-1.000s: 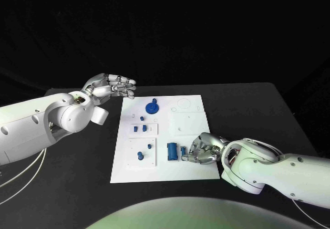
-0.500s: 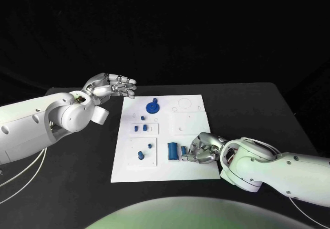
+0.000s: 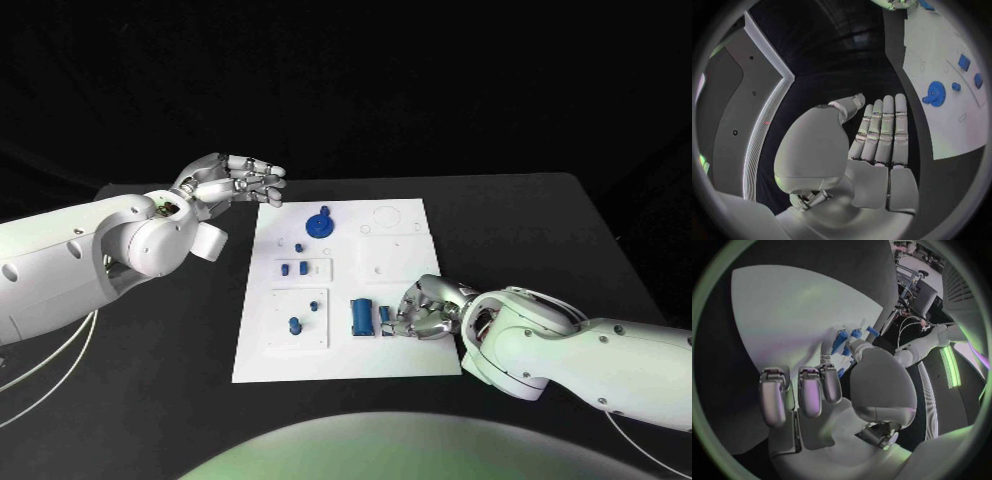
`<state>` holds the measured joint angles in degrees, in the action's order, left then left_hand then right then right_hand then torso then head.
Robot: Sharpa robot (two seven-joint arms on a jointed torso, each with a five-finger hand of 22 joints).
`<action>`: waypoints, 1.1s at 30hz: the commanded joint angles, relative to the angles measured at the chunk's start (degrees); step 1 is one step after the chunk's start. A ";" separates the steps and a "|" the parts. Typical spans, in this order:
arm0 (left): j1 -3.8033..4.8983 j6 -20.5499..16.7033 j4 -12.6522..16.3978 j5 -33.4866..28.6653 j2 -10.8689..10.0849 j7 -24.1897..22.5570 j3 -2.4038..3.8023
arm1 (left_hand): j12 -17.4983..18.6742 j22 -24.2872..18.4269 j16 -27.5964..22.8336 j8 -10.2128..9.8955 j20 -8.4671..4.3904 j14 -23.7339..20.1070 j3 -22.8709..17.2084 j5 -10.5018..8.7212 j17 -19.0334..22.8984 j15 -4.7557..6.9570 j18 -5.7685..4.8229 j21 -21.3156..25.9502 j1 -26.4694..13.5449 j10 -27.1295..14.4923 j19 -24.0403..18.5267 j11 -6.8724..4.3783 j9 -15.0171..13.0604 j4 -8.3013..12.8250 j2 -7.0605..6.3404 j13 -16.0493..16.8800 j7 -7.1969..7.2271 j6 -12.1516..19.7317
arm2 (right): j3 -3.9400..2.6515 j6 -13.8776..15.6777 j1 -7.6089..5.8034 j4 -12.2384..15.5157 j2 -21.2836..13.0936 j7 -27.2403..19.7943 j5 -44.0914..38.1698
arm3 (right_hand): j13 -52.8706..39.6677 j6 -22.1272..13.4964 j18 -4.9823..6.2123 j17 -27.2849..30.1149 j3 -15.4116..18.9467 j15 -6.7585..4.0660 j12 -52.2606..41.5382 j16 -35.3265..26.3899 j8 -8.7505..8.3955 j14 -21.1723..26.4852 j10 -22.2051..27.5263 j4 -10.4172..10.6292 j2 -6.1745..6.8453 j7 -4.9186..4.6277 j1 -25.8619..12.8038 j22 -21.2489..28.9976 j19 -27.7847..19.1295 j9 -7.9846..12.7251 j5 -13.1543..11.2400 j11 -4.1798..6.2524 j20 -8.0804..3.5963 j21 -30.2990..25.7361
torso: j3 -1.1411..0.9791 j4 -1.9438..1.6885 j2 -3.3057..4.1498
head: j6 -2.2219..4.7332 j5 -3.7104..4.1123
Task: Assemble the parts on the task board
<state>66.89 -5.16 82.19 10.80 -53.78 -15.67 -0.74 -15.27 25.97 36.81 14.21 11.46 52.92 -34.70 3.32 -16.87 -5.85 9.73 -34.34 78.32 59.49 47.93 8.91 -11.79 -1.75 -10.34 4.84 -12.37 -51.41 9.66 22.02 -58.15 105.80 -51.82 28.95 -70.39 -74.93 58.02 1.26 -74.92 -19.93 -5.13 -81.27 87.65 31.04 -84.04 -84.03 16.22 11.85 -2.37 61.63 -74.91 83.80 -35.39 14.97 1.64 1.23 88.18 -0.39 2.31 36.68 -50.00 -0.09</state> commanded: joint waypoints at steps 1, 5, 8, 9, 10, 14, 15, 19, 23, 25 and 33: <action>0.03 0.71 0.10 -0.17 0.10 -0.32 0.04 | -0.25 -0.06 -0.22 0.40 -0.18 -0.47 0.09 -0.15 -0.07 0.00 0.59 0.23 -0.50 -0.25 0.40 -0.06 0.09 -0.37 0.08 0.08 -0.08 0.29 | 0.01 0.16 0.05 -0.08 0.26 -0.12 -0.87 | -9.41 -0.10 -0.88 -9.53 0.19 -0.11 -0.11 0.12 -0.07 -4.84 -2.28 0.08 -0.33 0.11 0.37 -14.59 5.62 0.09 -0.04 0.18 -0.19 0.03 | 0.04 -0.05 0.02 | 0.00 0.06; 0.03 0.71 0.09 -0.17 0.10 -0.32 0.04 | -0.25 -0.06 -0.22 0.40 -0.18 -0.47 0.09 -0.15 -0.07 0.00 0.59 0.23 -0.50 -0.25 0.40 -0.06 0.09 -0.37 0.08 0.08 -0.08 0.29 | 0.01 -0.26 0.05 -0.18 0.58 -0.27 -0.94 | -9.43 -0.16 -0.88 -9.55 0.53 -0.16 -0.13 0.12 -0.06 -4.85 -2.30 -0.37 0.25 0.19 1.62 -14.59 5.62 0.09 -0.06 0.24 -0.21 0.03 | 0.06 -0.05 0.00 | 0.00 0.04; 0.03 0.71 0.09 -0.17 0.12 -0.32 0.04 | -0.25 -0.06 -0.22 0.40 -0.18 -0.47 0.09 -0.15 -0.07 0.00 0.59 0.23 -0.50 -0.25 0.40 -0.06 0.09 -0.37 0.08 0.08 -0.08 0.29 | 0.01 -0.50 0.05 -0.37 0.81 -0.24 -1.57 | -9.43 -0.20 -0.89 -9.54 0.75 -0.20 -0.08 0.12 -0.08 -4.85 -2.28 -0.90 0.78 0.25 3.21 -14.60 5.63 0.13 -0.01 0.30 -0.24 0.06 | 0.05 -0.06 0.01 | 0.00 0.08; 0.03 0.72 0.08 -0.17 0.13 -0.32 0.04 | -0.25 -0.06 -0.22 0.40 -0.18 -0.47 0.09 -0.15 -0.07 0.00 0.59 0.23 -0.50 -0.25 0.40 -0.06 0.09 -0.37 0.08 0.08 -0.08 0.29 | 0.01 -0.56 0.05 -0.45 0.86 -0.23 -1.78 | -9.41 -0.21 -0.89 -9.53 0.76 -0.21 -0.05 0.11 -0.10 -4.84 -2.26 -1.05 0.87 0.26 3.72 -14.59 5.62 0.15 0.01 0.31 -0.24 0.05 | 0.05 -0.06 0.01 | 0.00 0.07; 0.03 0.72 0.08 -0.17 0.13 -0.32 0.04 | -0.25 -0.06 -0.22 0.40 -0.18 -0.47 0.09 -0.15 -0.07 0.00 0.59 0.23 -0.50 -0.25 0.40 -0.06 0.09 -0.37 0.08 0.08 -0.08 0.29 | 0.01 -0.61 0.05 -0.50 0.88 -0.21 -1.97 | -9.41 -0.22 -0.88 -9.52 0.59 -0.24 -0.04 0.11 -0.14 -4.84 -2.26 -1.36 0.86 0.33 4.71 -14.59 5.62 0.20 0.11 0.36 -0.26 0.04 | 0.05 -0.05 -0.01 | 0.00 0.04; 0.03 0.70 0.05 -0.17 0.13 -0.31 0.04 | -0.25 -0.06 -0.22 0.40 -0.18 -0.47 0.09 -0.15 -0.07 0.00 0.59 0.23 -0.50 -0.25 0.40 -0.06 0.09 -0.37 0.08 0.08 -0.08 0.29 | 0.01 -0.74 0.05 -0.74 0.89 -0.13 -2.95 | -9.42 -0.19 -0.89 -9.50 -0.09 -0.35 0.01 0.08 -0.46 -4.84 -2.22 -2.18 1.25 0.47 8.19 -14.60 5.63 0.56 0.32 0.49 -0.34 0.08 | 0.06 -0.02 -0.04 | 0.00 0.04; 0.03 0.71 0.05 -0.17 0.12 -0.31 0.04 | -0.25 -0.06 -0.22 0.40 -0.18 -0.47 0.09 -0.15 -0.07 0.00 0.59 0.23 -0.50 -0.25 0.40 -0.06 0.09 -0.37 0.08 0.08 -0.08 0.29 | 0.01 -0.70 0.05 -0.77 0.87 -0.13 -3.11 | -9.44 -0.14 -0.89 -9.50 -0.17 -0.36 -0.01 0.09 -0.50 -4.84 -2.23 -2.33 1.38 0.49 8.76 -14.60 5.62 0.62 0.32 0.51 -0.35 0.06 | 0.06 -0.01 -0.03 | 0.00 0.02; 0.03 0.72 0.03 -0.17 0.12 -0.30 0.03 | -0.25 -0.06 -0.22 0.40 -0.18 -0.47 0.09 -0.15 -0.07 0.00 0.59 0.23 -0.50 -0.25 0.40 -0.06 0.09 -0.37 0.08 0.08 -0.08 0.29 | 0.01 -0.15 0.05 -0.74 0.76 -0.34 -3.41 | -9.52 -0.01 -0.89 -9.46 -0.25 -0.38 -0.13 0.06 -0.58 -4.83 -2.29 -2.38 1.53 0.47 9.46 -14.60 5.63 0.74 0.30 0.51 -0.37 0.08 | 0.02 0.02 -0.02 | 0.00 0.01; 0.03 0.71 0.01 -0.17 0.13 -0.30 0.03 | -0.25 -0.06 -0.22 0.40 -0.18 -0.47 0.09 -0.15 -0.07 0.00 0.59 0.23 -0.50 -0.25 0.40 -0.06 0.09 -0.37 0.08 0.08 -0.08 0.29 | 0.01 1.53 0.05 -0.48 0.60 -1.13 -2.66 | -9.51 0.19 -0.89 -9.42 0.39 -0.30 -0.10 0.04 -0.69 -4.82 -2.30 -1.14 1.56 0.33 8.75 -14.59 5.62 0.92 0.21 0.40 -0.34 0.04 | 0.00 0.04 -0.01 | 0.00 -0.04; 0.03 0.72 0.00 -0.17 0.12 -0.31 0.03 | -0.25 -0.06 -0.22 0.40 -0.18 -0.47 0.09 -0.15 -0.07 0.00 0.59 0.23 -0.50 -0.25 0.40 -0.06 0.09 -0.37 0.08 0.08 -0.08 0.29 | 0.01 3.30 0.05 -0.16 0.39 -2.23 -1.87 | -9.46 0.19 -0.88 -9.42 0.57 -0.28 -0.01 0.04 -0.73 -4.82 -2.26 -0.87 1.60 0.31 8.62 -14.58 5.60 0.95 0.21 0.38 -0.33 -0.01 | -0.03 0.03 -0.01 | 0.00 -0.05; -0.02 0.51 -0.09 -0.28 0.11 -0.59 -0.01 | -0.35 -0.26 -0.21 0.50 -0.18 -0.51 0.02 -0.15 -0.25 0.01 0.60 0.60 -0.48 -0.32 0.64 -0.07 0.10 -0.53 0.11 0.13 -0.07 0.32 | -0.06 12.21 -0.91 1.01 -1.88 -16.43 9.82 | -8.60 -1.45 -0.38 -8.24 1.84 0.15 1.43 -0.48 -1.76 -4.56 -1.48 0.26 1.46 -0.45 8.77 -13.90 4.80 1.44 0.28 -0.23 -0.04 -2.41 | 0.12 0.21 -0.35 | 0.30 -0.15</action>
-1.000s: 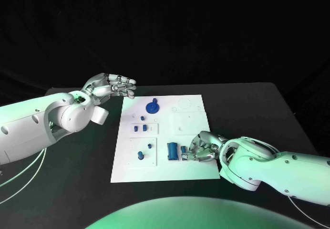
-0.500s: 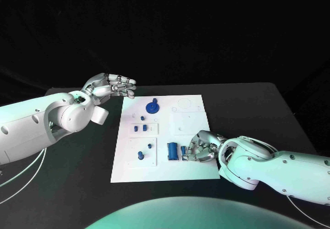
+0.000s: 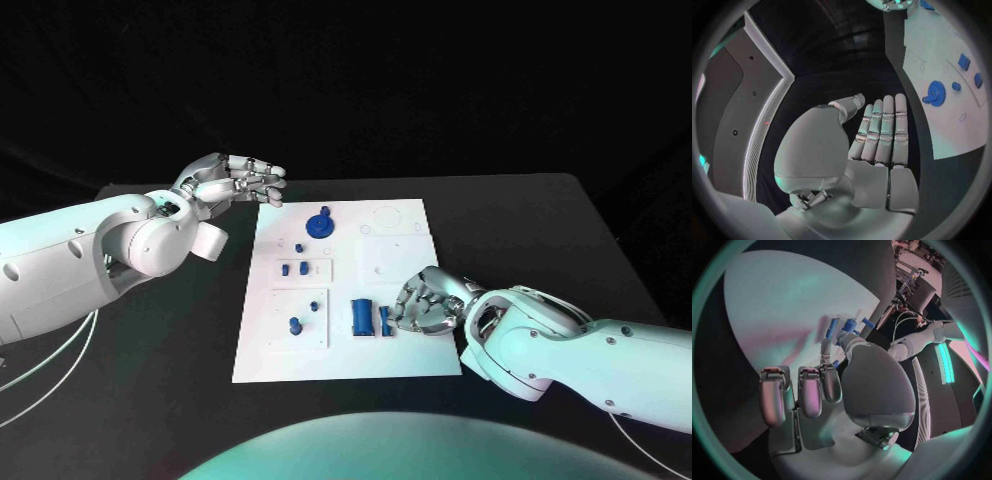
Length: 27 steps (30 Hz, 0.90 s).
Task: Assemble the parts on the task board
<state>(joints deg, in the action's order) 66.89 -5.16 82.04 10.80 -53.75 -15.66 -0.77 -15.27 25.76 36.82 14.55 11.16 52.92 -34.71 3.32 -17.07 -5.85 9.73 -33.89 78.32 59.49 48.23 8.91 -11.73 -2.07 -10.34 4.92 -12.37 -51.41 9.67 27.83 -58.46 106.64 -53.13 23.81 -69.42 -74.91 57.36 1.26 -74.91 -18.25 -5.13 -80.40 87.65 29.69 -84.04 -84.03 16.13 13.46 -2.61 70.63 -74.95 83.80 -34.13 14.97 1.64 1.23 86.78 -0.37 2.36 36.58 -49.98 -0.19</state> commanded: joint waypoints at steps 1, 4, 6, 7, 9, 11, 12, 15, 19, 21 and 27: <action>-0.05 0.35 0.05 -0.41 0.09 -0.75 0.00 | -0.35 -0.05 -0.22 0.15 0.12 -0.51 0.02 -0.15 -0.05 0.01 0.60 0.15 -0.48 -0.32 0.34 -0.07 0.05 -0.21 0.11 0.05 -0.07 0.32 | -0.07 6.89 -0.99 0.00 -0.87 -14.54 12.23 | -8.44 -1.28 -0.21 -7.87 0.34 0.34 0.87 -0.65 -0.73 -4.48 -1.28 0.37 -0.27 -0.46 -0.15 -13.63 4.52 0.31 0.28 -0.45 0.10 -1.86 | 0.13 0.22 -0.36 | 0.45 -0.08; -0.18 -0.25 0.03 -0.86 0.10 -1.28 -0.12 | -0.36 -0.07 -0.22 0.16 0.13 -0.51 0.04 -0.16 -0.06 0.00 0.59 0.19 -0.54 -0.34 0.35 -0.06 0.05 -0.26 0.09 0.05 -0.08 0.34 | -0.09 7.56 -2.00 -1.09 -1.19 -21.28 20.18 | -7.06 -3.93 0.66 -6.27 1.84 1.37 3.20 -1.46 -2.32 -4.08 0.22 0.19 0.17 -1.94 -0.26 -12.37 2.95 0.87 0.05 -1.73 0.94 -6.34 | 0.28 0.43 -0.73 | 1.06 -0.02; -0.46 -1.30 -0.05 -1.60 0.21 -2.20 -0.33 | -0.36 -0.10 -0.22 0.15 0.14 -0.52 0.09 -0.17 -0.08 -0.02 0.58 0.23 -0.61 -0.36 0.37 -0.04 0.06 -0.31 0.03 0.05 -0.09 0.37 | -0.11 8.13 -3.06 -3.09 -1.04 -26.47 27.92 | -4.04 -5.41 1.58 -3.74 2.35 2.00 8.04 -2.80 -2.86 -3.39 3.18 -0.24 -0.08 -2.65 0.90 -11.02 1.22 0.87 0.01 -2.39 1.52 -11.11 | 0.44 0.65 -1.26 | 1.70 0.00; -0.58 -1.72 -0.09 -1.90 0.27 -2.58 -0.39 | -0.36 -0.10 -0.22 0.15 0.14 -0.52 0.09 -0.17 -0.08 -0.02 0.58 0.23 -0.61 -0.36 0.37 -0.04 0.06 -0.31 0.03 0.05 -0.09 0.37 | -0.12 8.26 -3.43 -3.77 -0.98 -28.09 30.93 | -3.75 -5.72 1.72 -3.66 2.42 2.10 8.46 -2.87 -2.91 -3.36 3.53 -0.32 -0.18 -2.77 1.20 -10.82 0.96 0.83 0.02 -2.52 1.65 -11.81 | 0.53 0.75 -1.68 | 1.83 -0.12; -0.94 -2.70 -0.12 -2.54 0.38 -3.49 -0.50 | -0.35 -0.11 -0.22 0.14 0.15 -0.52 0.13 -0.17 -0.09 -0.02 0.58 0.26 -0.67 -0.38 0.38 -0.03 0.07 -0.35 -0.02 0.05 -0.09 0.40 | -0.18 8.06 -4.20 -5.24 -0.82 -31.34 37.35 | -2.03 -6.69 2.34 -2.01 2.55 2.43 11.09 -3.78 -3.00 -2.87 5.37 -0.58 -0.45 -3.15 1.94 -9.86 -0.26 0.67 0.00 -2.87 1.95 -15.15 | 0.61 0.78 -2.05 | 2.46 -0.34; -1.43 -3.98 -0.11 -3.11 0.46 -4.60 -0.58 | -0.35 -0.16 -0.21 0.12 0.16 -0.51 0.19 -0.17 -0.12 -0.04 0.58 0.33 -0.77 -0.43 0.41 -0.02 0.08 -0.42 -0.11 0.05 -0.09 0.47 | -0.27 7.69 -5.05 -7.27 -0.42 -34.43 42.68 | 1.51 -7.79 3.36 1.82 2.16 2.85 16.28 -6.01 -2.87 -1.49 9.24 -1.14 -1.30 -3.62 3.47 -8.15 -2.50 0.39 0.06 -3.34 2.45 -20.89 | 0.70 0.87 -2.48 | 3.13 -0.43; -1.58 -4.54 -0.12 -3.36 0.50 -5.09 -0.60 | -0.35 -0.16 -0.21 0.12 0.16 -0.51 0.20 -0.17 -0.12 -0.04 0.58 0.35 -0.79 -0.43 0.42 -0.02 0.09 -0.44 -0.12 0.05 -0.09 0.48 | -0.30 7.52 -5.42 -8.32 -0.15 -35.47 44.49 | 3.04 -8.20 3.79 3.34 2.07 3.02 18.48 -6.94 -3.02 -0.85 10.95 -1.23 -1.37 -3.81 3.82 -7.39 -3.50 0.50 0.07 -3.51 2.62 -23.39 | 0.75 0.96 -2.68 | 3.56 -0.47; -1.95 -6.67 -0.43 -4.70 0.91 -7.08 -0.64 | -0.34 -0.41 -0.20 0.09 0.24 -0.53 0.40 -0.17 -0.23 -0.10 0.57 0.75 -1.30 -0.64 0.55 0.05 0.13 -0.92 -0.28 0.05 -0.15 0.65 | -0.40 6.91 -6.71 -12.93 1.23 -38.99 51.58 | 10.45 -9.45 5.68 10.57 1.74 3.72 28.30 -11.82 -3.94 2.54 18.40 -1.24 -1.30 -4.59 4.83 -3.40 -8.23 1.45 0.06 -4.24 3.33 -35.18 | 0.89 1.18 -3.09 | 4.91 -0.50; -2.28 -8.71 -1.76 -7.05 2.25 -9.49 -0.65 | 0.44 -2.21 -0.89 0.22 0.78 -1.39 1.79 -0.26 -0.41 -0.55 0.61 3.43 -2.48 -2.49 1.05 0.41 0.16 -2.68 -0.92 -0.46 -0.41 1.09 | -0.63 5.73 -7.53 -18.89 3.43 -42.71 56.99 | 20.79 -9.97 9.08 24.69 -0.84 4.51 39.69 -23.13 -5.73 10.19 25.92 -1.74 -1.47 -5.24 7.69 6.03 -17.42 3.94 0.16 -4.87 4.13 -58.58 | 0.92 1.07 -3.68 | 6.84 -0.25; -2.63 -9.78 -3.33 -9.04 3.60 -11.12 -0.64 | 1.25 -4.20 -3.25 0.31 1.44 -3.25 2.80 -0.26 0.16 -1.25 0.45 6.57 -2.31 -3.87 0.46 0.96 0.20 -3.55 -1.00 -0.98 -0.62 1.52 | -0.79 4.38 -7.78 -23.31 5.42 -44.77 58.62 | 32.07 -9.74 9.20 36.92 -5.24 5.39 49.37 -37.50 -8.68 17.42 27.63 -1.82 -0.31 -5.59 9.10 13.11 -20.00 7.33 0.08 -5.57 5.15 -66.66 | 0.83 1.09 -4.19 | 8.30 -0.29; -3.23 -10.88 -8.64 -13.20 7.77 -14.10 -0.52 | 5.08 -13.70 -15.81 -1.31 5.27 -7.80 7.02 -0.20 3.80 -3.95 0.45 21.17 -0.53 -7.54 -5.55 2.63 1.44 -5.98 -0.38 -1.30 -0.16 5.16 | -1.09 -0.94 -8.00 -34.13 10.53 -47.40 57.76 | 51.29 -9.11 8.77 46.32 -8.94 9.37 63.67 -56.17 -13.17 25.76 28.74 -3.49 -0.13 -8.11 8.37 26.24 -25.79 11.25 -0.14 -9.17 8.80 -79.12 | 0.41 0.79 -4.93 | 11.31 -0.24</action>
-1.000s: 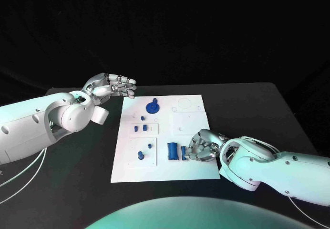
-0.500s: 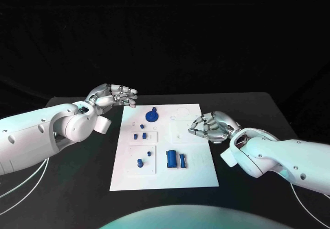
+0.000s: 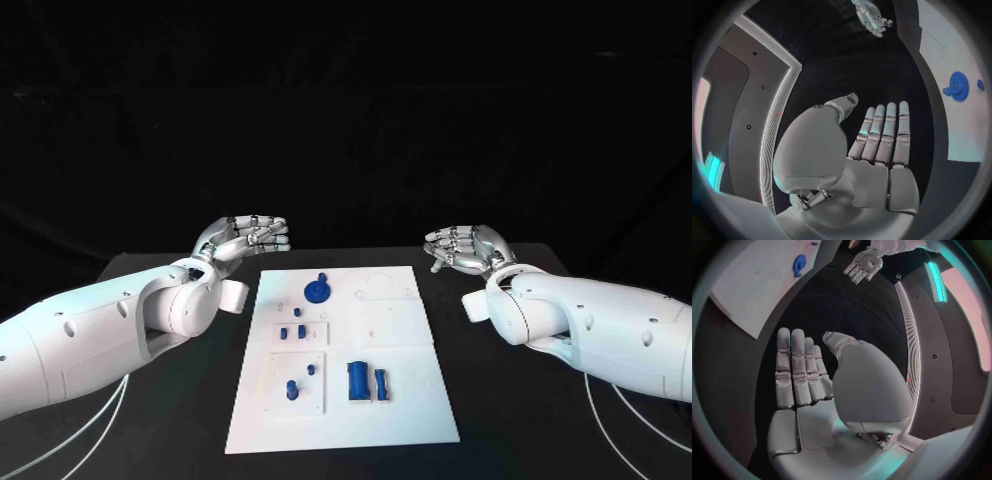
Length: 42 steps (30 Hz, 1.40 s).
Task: Assemble the parts on the task board
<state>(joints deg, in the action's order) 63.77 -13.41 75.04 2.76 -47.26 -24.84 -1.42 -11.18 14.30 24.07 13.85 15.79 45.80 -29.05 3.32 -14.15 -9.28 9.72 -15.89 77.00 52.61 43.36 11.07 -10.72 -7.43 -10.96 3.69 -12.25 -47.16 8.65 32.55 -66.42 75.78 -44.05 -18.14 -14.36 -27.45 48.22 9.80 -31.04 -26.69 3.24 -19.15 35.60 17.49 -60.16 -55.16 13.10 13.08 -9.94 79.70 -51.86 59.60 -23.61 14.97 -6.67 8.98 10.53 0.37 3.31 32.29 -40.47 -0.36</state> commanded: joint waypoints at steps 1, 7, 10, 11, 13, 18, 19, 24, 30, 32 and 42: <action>-0.18 -2.62 -2.59 -5.55 2.05 -5.23 0.17 | 2.15 -3.17 -4.86 -1.39 0.73 -1.55 2.48 -0.20 1.48 -0.87 0.34 4.43 0.87 -2.01 -0.64 0.62 0.79 -1.06 0.32 -0.10 0.07 1.98 | -0.09 -6.40 -0.05 -5.05 2.32 -5.83 2.36 | 5.11 0.06 0.40 3.33 -0.62 1.28 2.97 -5.43 -1.31 2.24 -0.64 -0.70 0.11 -0.83 -0.76 4.34 -1.83 0.97 -0.13 -1.05 1.33 -3.74 | -0.45 -0.24 -0.72 | 2.16 -0.15; -0.33 -1.49 -5.20 -3.33 4.18 -2.70 0.24 | 11.18 -14.30 -24.07 -13.85 -15.79 -45.80 29.05 -3.32 14.15 9.28 -9.72 15.89 -21.94 -52.61 -43.36 -11.07 10.72 7.43 10.96 -3.69 12.25 47.16 | -0.18 -3.61 -0.02 -9.41 4.63 -3.30 1.42 | 27.45 -48.22 -9.80 31.04 26.69 -3.24 19.15 -35.60 -17.49 60.16 14.61 -13.10 -13.08 9.94 -25.29 51.86 -59.60 23.61 -14.97 6.67 -8.98 -10.53 | -0.51 -0.28 -0.61 | 2.48 -0.24; -0.42 -2.32 -4.62 -3.32 4.14 -2.77 0.27 | 11.18 -14.30 -24.07 -13.85 -15.79 -45.80 29.05 -3.32 14.15 9.28 -9.72 15.89 -27.17 -52.61 -43.36 -11.07 10.72 7.43 10.96 -3.69 12.25 47.16 | -0.48 -3.07 0.20 -8.58 4.44 -3.59 1.88 | 27.45 -48.22 -9.80 31.04 26.69 -3.24 19.15 -35.60 -17.49 60.16 55.16 -13.10 -13.08 9.94 -30.92 51.86 -59.60 23.61 -14.97 6.67 -8.98 -10.53 | -0.49 -0.63 -0.67 | 2.89 -0.17; -0.48 -2.83 -4.28 -3.31 4.11 -2.81 0.29 | 11.18 -14.30 -24.07 -13.85 -15.79 -45.80 29.05 -3.32 14.15 9.28 -9.72 15.89 -29.13 -52.61 -43.36 -11.07 10.72 7.43 10.96 -3.69 12.25 47.16 | -0.67 -2.74 0.33 -8.07 4.33 -3.77 2.16 | 27.45 -48.22 -9.80 31.04 26.69 -3.24 19.15 -35.60 -17.49 60.16 55.16 -13.10 -13.08 9.94 -32.81 51.86 -59.60 23.61 -14.97 6.67 -8.98 -10.53 | -0.48 -0.85 -0.71 | 3.16 -0.12; -0.63 -4.21 -3.33 -3.28 4.03 -2.91 0.35 | 11.18 -14.30 -24.07 -13.85 -15.79 -45.80 29.05 -3.32 14.15 9.28 -9.72 15.89 -32.92 -52.61 -43.36 -11.07 10.72 7.43 10.96 -3.69 12.25 47.16 | -1.16 -1.86 0.70 -6.69 4.02 -4.26 2.91 | 27.45 -48.22 -9.80 31.04 26.69 -3.24 19.15 -35.60 -17.49 60.16 55.16 -13.10 -13.08 9.94 -36.48 51.86 -59.60 23.61 -14.97 6.67 -8.98 -10.53 | -0.46 -1.42 -0.80 | 3.84 -0.01; -1.33 -10.38 0.92 -3.16 3.69 -3.39 0.60 | 11.18 -14.30 -24.07 -13.85 -15.79 -45.80 29.05 -3.32 14.15 9.28 -9.72 15.89 -77.00 -52.61 -43.36 -11.07 10.72 7.43 10.96 -3.69 12.25 47.16 | -3.38 2.11 2.35 -0.52 2.64 -6.45 6.30 | 27.45 -48.22 -9.80 31.04 26.69 -3.24 19.15 -35.60 -17.49 60.16 55.16 -13.10 -13.08 9.94 -79.70 51.86 -59.60 23.61 -14.97 6.67 -8.98 -10.53 | -0.39 -3.03 -1.07 | 5.75 0.31; -1.49 -11.88 1.95 -3.13 3.61 -3.50 0.66 | 11.18 -14.30 -24.07 -13.85 -15.79 -45.80 29.05 -3.32 14.15 9.28 -9.72 15.89 -77.00 -52.61 -43.36 -11.07 10.72 7.43 10.96 -3.69 12.25 47.16 | -3.91 3.08 2.75 0.98 2.31 -6.98 7.12 | 27.45 -48.22 -9.80 31.04 26.69 -3.24 19.15 -35.60 -17.49 60.16 55.16 -13.10 -13.08 9.94 -79.70 51.86 -59.60 23.61 -14.97 6.67 -8.98 -10.53 | -0.38 -3.17 -1.09 | 5.92 0.33; -2.51 -20.94 8.19 -2.95 3.11 -4.20 1.02 | 11.18 -14.30 -24.07 -13.85 -15.79 -45.80 29.05 -3.32 14.15 9.28 -9.72 15.89 -77.00 -52.61 -43.36 -11.07 10.72 7.43 10.96 -3.69 12.25 47.16 | -6.67 8.02 4.79 8.66 0.60 -9.70 11.33 | 27.45 -48.22 -9.80 31.04 26.69 -3.24 19.15 -35.60 -17.49 60.16 55.16 -13.10 -13.08 9.94 -79.70 51.86 -59.60 23.61 -14.97 6.67 -8.98 -10.53 | -0.37 -3.31 -1.11 | 6.09 0.36; -3.28 -27.77 12.89 -2.82 2.73 -4.73 1.30 | 11.18 -14.30 -24.07 -13.85 -15.79 -45.80 29.05 -3.32 14.15 9.28 -9.72 15.89 -77.00 -52.61 -43.36 -11.07 10.72 7.43 10.96 -3.69 12.25 47.16 | -8.34 11.00 6.03 13.30 -0.44 -11.35 13.88 | 27.45 -48.22 -9.80 31.04 26.69 -3.24 19.15 -35.60 -17.49 60.16 55.16 -13.10 -13.08 9.94 -79.70 51.86 -59.60 23.61 -14.97 6.67 -8.98 -10.53 | -0.37 -3.31 -1.11 | 6.09 0.36; -3.44 -29.19 13.87 -2.79 2.65 -4.84 1.36 | 11.18 -14.30 -24.07 -13.85 -15.79 -45.80 29.05 -3.32 14.15 9.28 -9.72 15.89 -77.00 -52.61 -43.36 -11.07 10.72 7.43 10.96 -3.69 12.25 47.16 | -8.58 11.43 6.21 13.97 -0.59 -11.58 14.25 | 27.45 -48.22 -9.80 31.04 26.69 -3.24 19.15 -35.60 -17.49 60.16 55.16 -13.10 -13.08 9.94 -79.70 51.86 -59.60 23.61 -14.97 6.67 -8.98 -10.53 | -0.37 -3.31 -1.11 | 6.09 0.36; -3.61 -30.71 14.91 -2.76 2.56 -4.95 1.42 | 11.18 -14.30 -24.07 -13.85 -15.79 -45.80 29.05 -3.32 14.15 9.28 -9.72 15.89 -77.00 -52.61 -43.36 -11.07 10.72 7.43 10.96 -3.69 12.25 47.16 | -8.65 11.56 6.26 14.17 -0.64 -11.66 14.36 | 27.45 -48.22 -9.80 31.04 26.69 -3.24 19.15 -35.60 -17.49 60.16 55.16 -13.10 -13.08 9.94 -79.70 51.86 -59.60 23.61 -14.97 6.67 -8.98 -10.53 | -0.37 -3.31 -1.11 | 6.09 0.36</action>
<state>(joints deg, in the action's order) 60.16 -41.99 89.79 -0.58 -44.74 -28.59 -0.06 -0.38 0.05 0.37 0.20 0.01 0.21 -0.31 0.20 -0.06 -0.02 0.33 -0.34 0.37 0.21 0.20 0.01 -0.05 0.08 0.05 0.05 0.11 -0.41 0.04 43.35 -60.20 89.85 -44.70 -28.29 -0.51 -0.05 0.20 0.79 -0.05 -0.24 -0.01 -0.38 0.13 0.20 -0.29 -0.30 0.00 0.01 0.00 0.32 -0.06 0.27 -0.06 0.19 0.00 0.00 0.28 0.01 0.01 31.18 -34.38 0.00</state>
